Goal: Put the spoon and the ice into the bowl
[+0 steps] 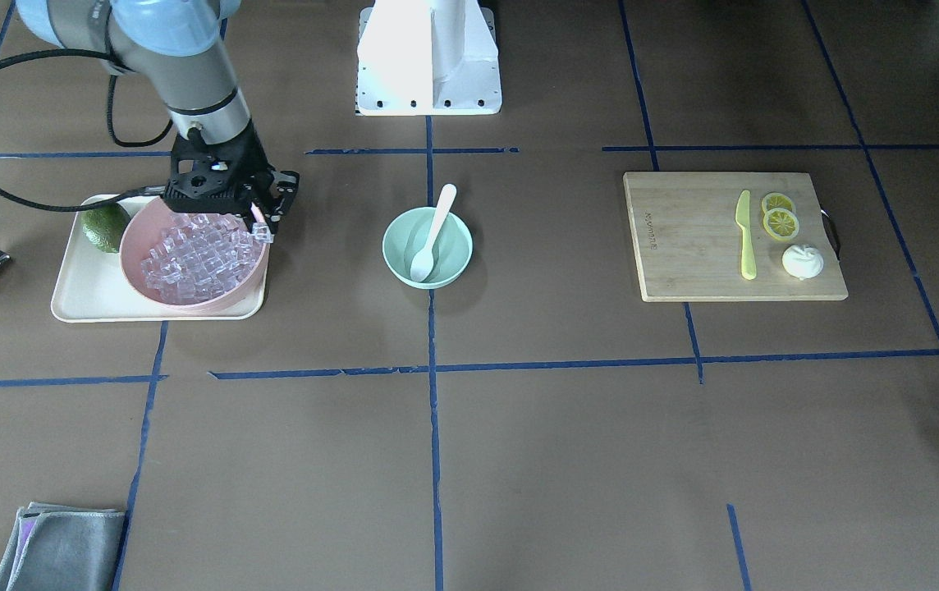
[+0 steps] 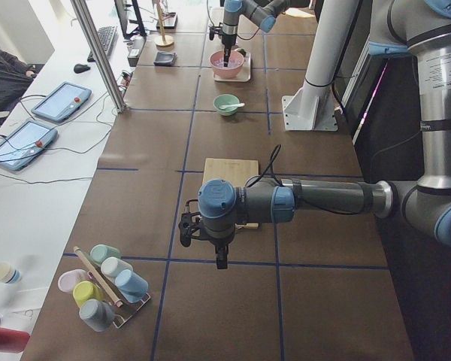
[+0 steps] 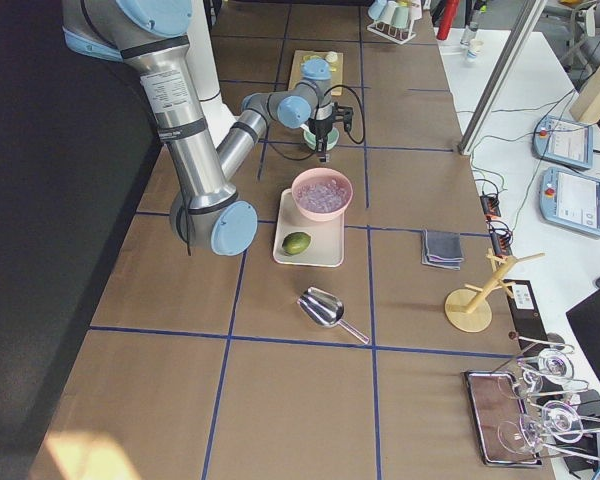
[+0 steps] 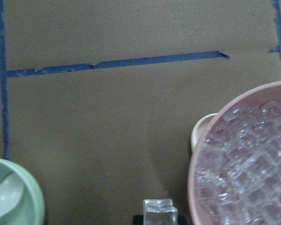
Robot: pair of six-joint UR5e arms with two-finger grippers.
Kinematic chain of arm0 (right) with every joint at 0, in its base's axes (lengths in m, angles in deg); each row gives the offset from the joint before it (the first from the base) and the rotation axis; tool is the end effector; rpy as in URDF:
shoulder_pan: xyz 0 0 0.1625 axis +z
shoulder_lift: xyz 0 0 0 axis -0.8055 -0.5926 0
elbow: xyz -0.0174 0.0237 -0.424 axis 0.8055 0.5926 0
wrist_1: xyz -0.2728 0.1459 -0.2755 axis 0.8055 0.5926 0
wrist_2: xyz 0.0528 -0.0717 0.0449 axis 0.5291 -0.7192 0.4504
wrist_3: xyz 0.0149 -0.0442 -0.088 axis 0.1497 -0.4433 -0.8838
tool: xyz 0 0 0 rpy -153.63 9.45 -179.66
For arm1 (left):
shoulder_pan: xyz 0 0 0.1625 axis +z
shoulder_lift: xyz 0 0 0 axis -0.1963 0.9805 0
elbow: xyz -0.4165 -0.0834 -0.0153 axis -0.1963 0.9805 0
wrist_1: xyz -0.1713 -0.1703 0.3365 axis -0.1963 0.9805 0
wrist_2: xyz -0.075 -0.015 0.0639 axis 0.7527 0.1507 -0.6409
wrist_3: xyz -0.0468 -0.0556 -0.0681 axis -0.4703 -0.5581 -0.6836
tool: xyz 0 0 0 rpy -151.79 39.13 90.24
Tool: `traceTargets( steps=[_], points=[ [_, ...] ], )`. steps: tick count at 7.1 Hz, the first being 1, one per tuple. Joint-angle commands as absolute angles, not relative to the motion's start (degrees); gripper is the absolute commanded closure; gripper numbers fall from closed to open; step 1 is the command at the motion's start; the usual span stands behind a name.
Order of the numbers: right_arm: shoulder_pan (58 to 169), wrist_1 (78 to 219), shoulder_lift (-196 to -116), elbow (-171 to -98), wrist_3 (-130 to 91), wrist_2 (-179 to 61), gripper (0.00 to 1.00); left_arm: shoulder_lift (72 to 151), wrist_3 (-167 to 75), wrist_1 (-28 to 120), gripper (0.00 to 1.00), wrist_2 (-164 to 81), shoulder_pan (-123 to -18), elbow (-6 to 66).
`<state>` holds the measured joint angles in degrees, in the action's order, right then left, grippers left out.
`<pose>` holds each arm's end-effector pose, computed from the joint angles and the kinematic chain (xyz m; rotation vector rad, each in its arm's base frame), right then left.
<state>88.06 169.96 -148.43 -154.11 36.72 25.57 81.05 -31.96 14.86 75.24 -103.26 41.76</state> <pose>-0.4244 -0.4160 0.2401 0.0582 -0.7892 0.1750 -0.0729 -0.4052 0.6373 -0.0314 0.8413 -0.0615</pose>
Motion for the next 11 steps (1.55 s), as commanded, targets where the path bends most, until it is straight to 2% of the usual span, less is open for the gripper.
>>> traceTargets(
  steps=[1, 4, 7, 9, 10, 11],
  points=[
    [83.30, 171.82, -138.99, -147.55, 48.67, 20.94, 0.96, 81.08, -32.05, 14.76, 0.00, 75.40, -103.26, 41.93],
    [79.42, 171.47, -128.68, -134.09, 59.15, 15.48, 0.96, 81.17, -32.14, 14.58, 0.00, 75.40, -103.17, 42.46],
    [78.44, 169.81, -127.52, -130.99, 59.44, 14.41, 0.94, 81.25, -32.14, 14.49, 0.00, 75.40, -103.17, 42.63],
    [77.57, 166.99, -127.60, -129.75, 59.52, 14.24, 0.88, 81.17, -32.14, 14.49, 0.00, 75.40, -103.17, 42.72],
    [77.30, 166.99, -127.69, -129.66, 60.92, 14.23, 0.75, 81.17, -32.14, 14.49, 0.00, 75.40, -103.17, 42.64],
    [77.12, 166.99, -128.13, -129.66, 60.76, 14.23, 0.41, 81.17, -32.14, 14.49, 0.00, 75.40, -103.17, 42.63]
  ],
)
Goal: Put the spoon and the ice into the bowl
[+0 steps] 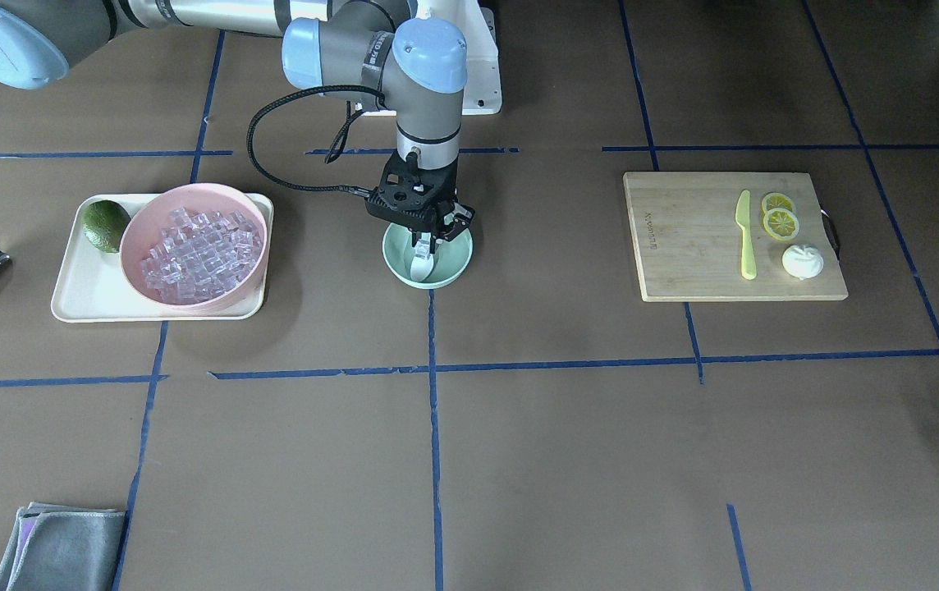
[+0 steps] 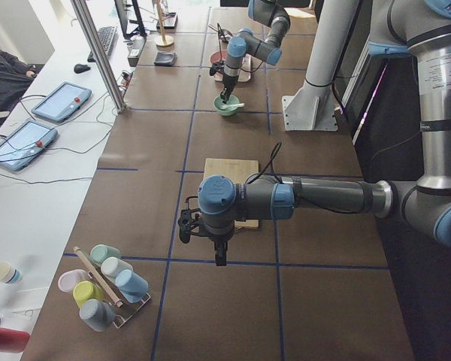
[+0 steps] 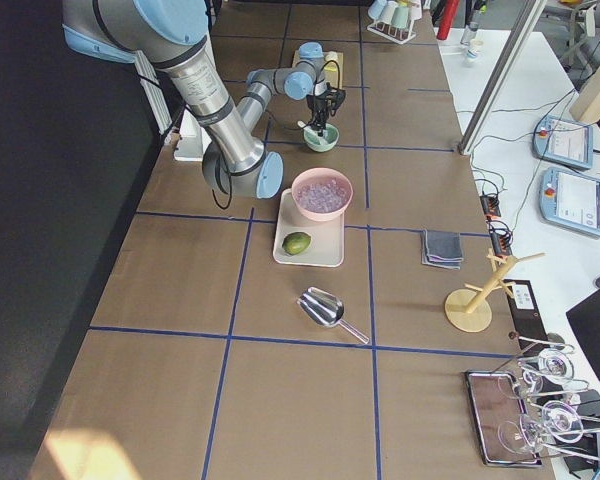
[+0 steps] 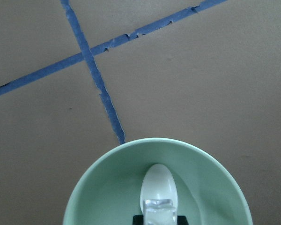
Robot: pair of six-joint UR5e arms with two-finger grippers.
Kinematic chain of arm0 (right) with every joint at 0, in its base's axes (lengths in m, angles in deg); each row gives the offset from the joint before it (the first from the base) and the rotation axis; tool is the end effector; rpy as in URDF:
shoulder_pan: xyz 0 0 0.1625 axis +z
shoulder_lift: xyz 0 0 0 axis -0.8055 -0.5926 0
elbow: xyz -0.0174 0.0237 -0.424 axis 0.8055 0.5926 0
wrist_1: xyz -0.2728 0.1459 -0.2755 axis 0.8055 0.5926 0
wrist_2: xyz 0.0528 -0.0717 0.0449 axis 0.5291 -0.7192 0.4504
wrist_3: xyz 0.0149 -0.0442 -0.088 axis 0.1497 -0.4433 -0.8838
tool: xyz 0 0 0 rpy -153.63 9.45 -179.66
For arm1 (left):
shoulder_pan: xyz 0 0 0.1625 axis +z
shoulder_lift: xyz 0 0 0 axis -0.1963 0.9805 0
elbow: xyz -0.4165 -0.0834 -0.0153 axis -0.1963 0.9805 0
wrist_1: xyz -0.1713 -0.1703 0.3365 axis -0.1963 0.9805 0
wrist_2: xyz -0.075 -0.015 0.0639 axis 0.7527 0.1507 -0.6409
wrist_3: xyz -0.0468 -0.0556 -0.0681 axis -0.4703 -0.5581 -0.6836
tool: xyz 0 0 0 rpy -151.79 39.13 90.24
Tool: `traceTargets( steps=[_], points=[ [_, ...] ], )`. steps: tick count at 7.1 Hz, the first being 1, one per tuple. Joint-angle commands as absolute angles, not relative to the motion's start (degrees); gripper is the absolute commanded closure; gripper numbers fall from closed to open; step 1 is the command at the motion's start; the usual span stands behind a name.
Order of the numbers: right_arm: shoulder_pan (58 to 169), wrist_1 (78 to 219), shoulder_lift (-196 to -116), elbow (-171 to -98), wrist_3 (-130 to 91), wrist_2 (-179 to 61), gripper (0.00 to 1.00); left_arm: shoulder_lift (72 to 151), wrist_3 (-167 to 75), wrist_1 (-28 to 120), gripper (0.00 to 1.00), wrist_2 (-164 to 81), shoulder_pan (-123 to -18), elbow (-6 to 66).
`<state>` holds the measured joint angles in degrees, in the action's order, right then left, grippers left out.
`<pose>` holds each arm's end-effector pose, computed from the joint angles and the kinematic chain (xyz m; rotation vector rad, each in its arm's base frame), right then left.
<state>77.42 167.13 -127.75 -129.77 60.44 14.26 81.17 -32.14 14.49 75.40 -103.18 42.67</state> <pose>-0.6159 -0.4052 0.1679 0.0073 -0.7405 0.4690 -0.0722 -0.4067 0.6291 -0.0225 0.8439 -0.0583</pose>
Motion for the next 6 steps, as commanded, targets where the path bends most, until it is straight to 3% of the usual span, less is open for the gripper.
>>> traceTargets(
  steps=[1, 2, 6],
  points=[
    [77.03, 167.16, -128.48, -129.66, 60.58, 14.06, 0.16, 81.25, -32.22, 14.49, 0.00, 75.40, -103.17, 42.29],
    [76.86, 167.34, -128.40, -129.66, 60.06, 11.62, 0.01, 81.25, -32.22, 14.49, 0.00, 75.40, -103.17, 42.37],
    [85.69, 172.13, -128.74, -134.38, 47.72, 19.46, 0.00, 81.34, -32.31, 14.75, 0.00, 74.62, -103.17, 42.46]
  ],
)
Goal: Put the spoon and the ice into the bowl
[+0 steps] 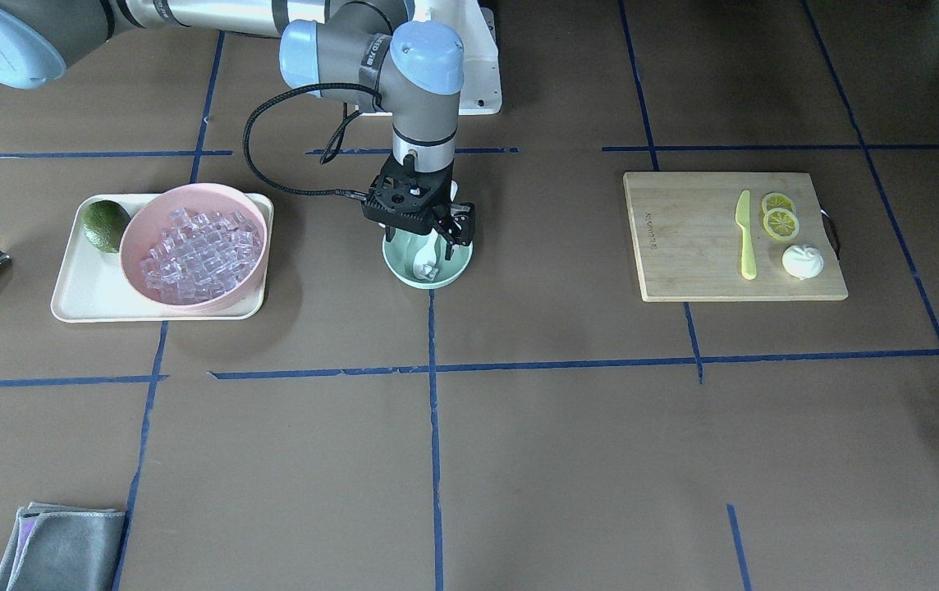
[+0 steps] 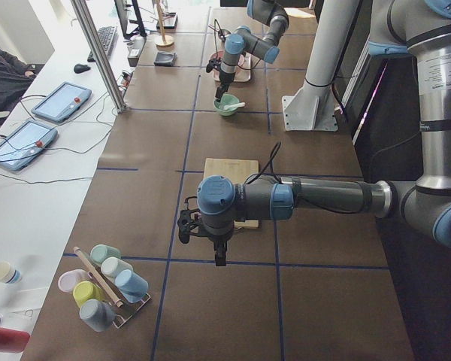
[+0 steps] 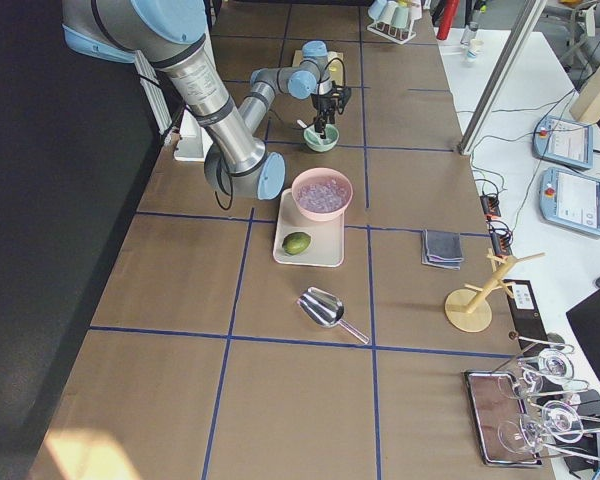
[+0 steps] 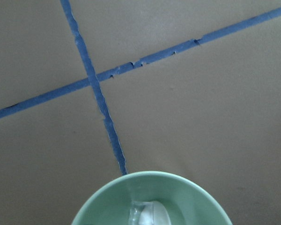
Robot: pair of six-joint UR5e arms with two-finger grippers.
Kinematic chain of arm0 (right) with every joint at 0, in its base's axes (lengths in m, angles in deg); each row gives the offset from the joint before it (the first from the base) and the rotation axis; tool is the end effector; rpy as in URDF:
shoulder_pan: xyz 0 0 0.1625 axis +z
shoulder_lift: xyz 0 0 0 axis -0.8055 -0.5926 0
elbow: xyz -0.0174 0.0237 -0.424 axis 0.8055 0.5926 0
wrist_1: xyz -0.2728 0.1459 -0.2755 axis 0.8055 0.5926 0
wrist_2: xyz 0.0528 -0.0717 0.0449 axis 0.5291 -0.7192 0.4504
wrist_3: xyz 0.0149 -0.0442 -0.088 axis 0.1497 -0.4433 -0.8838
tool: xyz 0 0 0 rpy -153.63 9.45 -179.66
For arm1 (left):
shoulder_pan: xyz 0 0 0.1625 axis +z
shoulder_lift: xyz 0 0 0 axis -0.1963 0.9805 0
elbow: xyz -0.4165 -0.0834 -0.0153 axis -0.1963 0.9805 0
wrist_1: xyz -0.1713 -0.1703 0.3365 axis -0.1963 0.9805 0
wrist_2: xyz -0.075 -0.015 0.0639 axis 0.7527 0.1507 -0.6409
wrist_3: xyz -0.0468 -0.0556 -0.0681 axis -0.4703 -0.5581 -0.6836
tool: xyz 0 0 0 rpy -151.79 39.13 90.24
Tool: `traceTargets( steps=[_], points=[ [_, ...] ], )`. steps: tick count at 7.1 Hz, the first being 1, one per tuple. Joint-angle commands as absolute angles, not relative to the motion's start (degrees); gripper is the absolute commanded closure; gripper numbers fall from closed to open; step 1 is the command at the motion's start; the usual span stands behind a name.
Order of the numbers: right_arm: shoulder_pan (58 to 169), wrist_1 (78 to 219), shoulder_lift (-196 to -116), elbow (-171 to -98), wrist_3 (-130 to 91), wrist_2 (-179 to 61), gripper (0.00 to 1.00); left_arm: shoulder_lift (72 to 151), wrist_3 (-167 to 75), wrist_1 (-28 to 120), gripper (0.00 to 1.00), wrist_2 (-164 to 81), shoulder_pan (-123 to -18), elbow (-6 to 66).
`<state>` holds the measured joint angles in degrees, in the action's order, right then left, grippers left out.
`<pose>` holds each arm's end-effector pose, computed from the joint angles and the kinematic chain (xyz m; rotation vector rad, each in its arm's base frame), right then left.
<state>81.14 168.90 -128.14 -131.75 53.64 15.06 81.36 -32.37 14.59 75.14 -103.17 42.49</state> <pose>-0.5800 -0.4384 0.1630 0.0611 -0.7351 0.4129 -0.0725 -0.4082 0.6294 -0.0225 0.8394 -0.0611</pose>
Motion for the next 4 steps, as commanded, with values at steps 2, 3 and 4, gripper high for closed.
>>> traceTargets(
  steps=[2, 3, 4],
  points=[
    [97.19, 173.67, -135.40, -139.58, 30.87, 28.68, 0.00, 81.34, -31.96, 14.84, 0.00, 74.61, -103.17, 42.98],
    [104.04, 173.67, -138.04, -139.59, 20.08, 33.43, 0.00, 81.60, -31.18, 14.93, 0.00, 74.52, -103.08, 43.25],
    [109.67, 173.67, -140.85, -139.51, 9.79, 37.48, 0.00, 81.69, -25.17, 14.67, 0.00, 74.43, -102.99, 42.99]
  ],
)
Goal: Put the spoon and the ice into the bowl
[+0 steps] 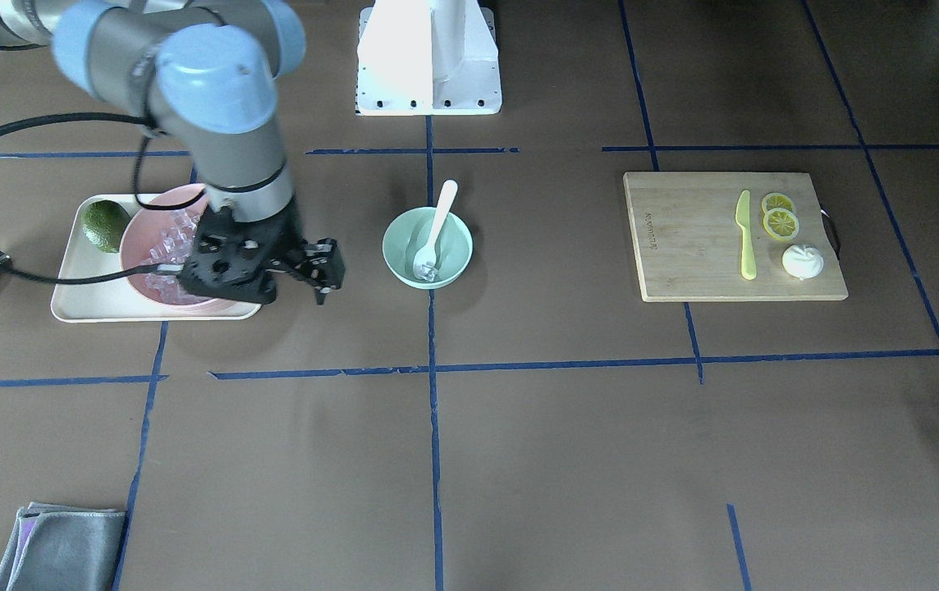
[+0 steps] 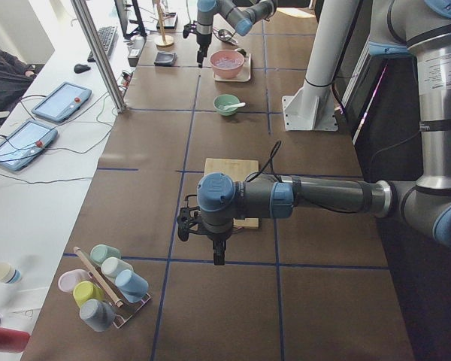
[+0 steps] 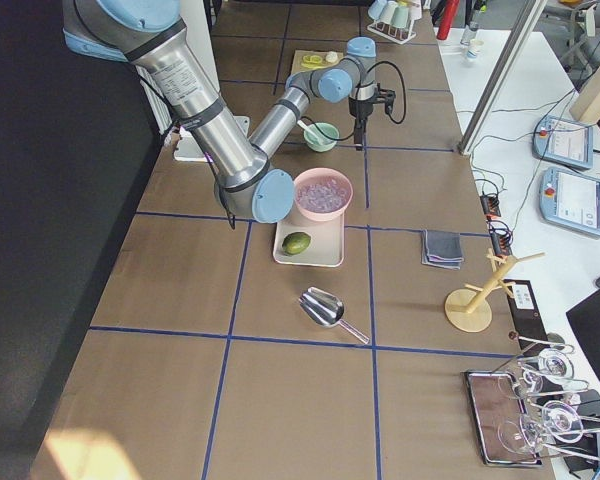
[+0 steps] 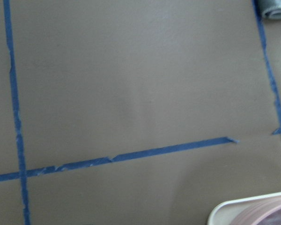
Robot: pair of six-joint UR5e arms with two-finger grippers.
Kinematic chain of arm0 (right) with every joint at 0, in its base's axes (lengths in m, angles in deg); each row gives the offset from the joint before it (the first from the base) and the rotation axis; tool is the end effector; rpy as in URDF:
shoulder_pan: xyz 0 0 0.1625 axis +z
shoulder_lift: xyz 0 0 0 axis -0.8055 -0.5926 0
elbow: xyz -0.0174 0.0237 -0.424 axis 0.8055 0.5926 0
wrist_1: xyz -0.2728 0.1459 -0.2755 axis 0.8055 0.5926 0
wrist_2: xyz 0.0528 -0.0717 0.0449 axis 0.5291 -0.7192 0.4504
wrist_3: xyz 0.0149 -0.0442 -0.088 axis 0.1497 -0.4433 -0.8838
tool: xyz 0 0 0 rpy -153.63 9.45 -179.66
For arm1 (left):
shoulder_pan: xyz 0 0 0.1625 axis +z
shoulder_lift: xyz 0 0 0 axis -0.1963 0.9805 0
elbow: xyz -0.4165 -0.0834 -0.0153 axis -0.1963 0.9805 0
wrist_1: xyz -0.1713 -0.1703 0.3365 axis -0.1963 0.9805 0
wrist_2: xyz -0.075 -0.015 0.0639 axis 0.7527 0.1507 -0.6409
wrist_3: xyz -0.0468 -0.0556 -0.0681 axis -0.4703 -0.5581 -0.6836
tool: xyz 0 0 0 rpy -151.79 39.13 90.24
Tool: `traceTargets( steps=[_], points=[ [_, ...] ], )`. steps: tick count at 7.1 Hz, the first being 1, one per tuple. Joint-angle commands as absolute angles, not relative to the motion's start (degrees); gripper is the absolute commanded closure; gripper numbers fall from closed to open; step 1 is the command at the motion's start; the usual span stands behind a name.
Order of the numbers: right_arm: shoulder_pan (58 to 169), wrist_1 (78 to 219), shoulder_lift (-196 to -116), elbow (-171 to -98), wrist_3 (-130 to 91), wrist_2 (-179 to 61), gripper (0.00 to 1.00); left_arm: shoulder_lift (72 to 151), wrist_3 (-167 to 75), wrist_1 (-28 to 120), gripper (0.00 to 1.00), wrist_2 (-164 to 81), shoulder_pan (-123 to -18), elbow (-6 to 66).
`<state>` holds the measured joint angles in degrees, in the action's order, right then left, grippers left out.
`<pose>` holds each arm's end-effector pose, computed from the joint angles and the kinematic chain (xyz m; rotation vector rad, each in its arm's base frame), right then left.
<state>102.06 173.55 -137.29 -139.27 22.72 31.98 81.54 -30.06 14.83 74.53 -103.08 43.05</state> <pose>-0.3749 -0.5625 0.2260 0.0772 -0.7231 0.1625 -0.0726 -0.4105 0.6237 0.0096 0.8285 -0.0144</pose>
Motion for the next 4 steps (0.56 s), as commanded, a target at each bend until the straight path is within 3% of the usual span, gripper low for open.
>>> traceTargets(
  steps=[1, 4],
  points=[
    [113.99, 173.41, -144.53, -139.51, 1.51, 39.70, 0.00, 81.69, -22.23, 14.67, 0.00, 74.43, -103.08, 42.99],
    [125.07, 172.97, -156.74, -139.59, -24.32, 43.50, 0.00, 81.34, -22.29, 14.58, 0.00, 74.43, -103.08, 42.02]
  ],
)
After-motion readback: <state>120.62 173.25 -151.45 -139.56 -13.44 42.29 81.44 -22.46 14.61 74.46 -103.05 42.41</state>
